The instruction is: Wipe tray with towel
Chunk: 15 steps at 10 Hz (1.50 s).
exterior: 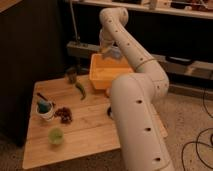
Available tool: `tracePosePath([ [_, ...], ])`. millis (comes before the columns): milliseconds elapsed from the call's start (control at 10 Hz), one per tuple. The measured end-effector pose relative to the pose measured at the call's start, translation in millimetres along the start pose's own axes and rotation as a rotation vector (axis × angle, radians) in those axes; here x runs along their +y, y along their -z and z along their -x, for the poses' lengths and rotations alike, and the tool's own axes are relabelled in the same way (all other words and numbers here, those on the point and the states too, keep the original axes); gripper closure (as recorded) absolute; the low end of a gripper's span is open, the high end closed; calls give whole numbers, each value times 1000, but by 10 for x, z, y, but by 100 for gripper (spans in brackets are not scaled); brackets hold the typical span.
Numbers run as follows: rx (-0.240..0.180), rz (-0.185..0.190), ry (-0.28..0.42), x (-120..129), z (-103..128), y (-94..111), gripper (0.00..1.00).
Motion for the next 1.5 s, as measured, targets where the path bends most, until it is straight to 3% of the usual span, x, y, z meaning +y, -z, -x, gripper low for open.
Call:
tracePosePath([
  [300, -39, -85, 32, 539, 68, -388, 100],
  [400, -48, -107, 45, 595, 99, -491, 100],
  [700, -49, -150, 77, 339, 3, -535, 100],
  [1000, -75, -140, 81, -93, -66, -434, 100],
  [1500, -82, -140, 87, -208, -105, -379, 100],
])
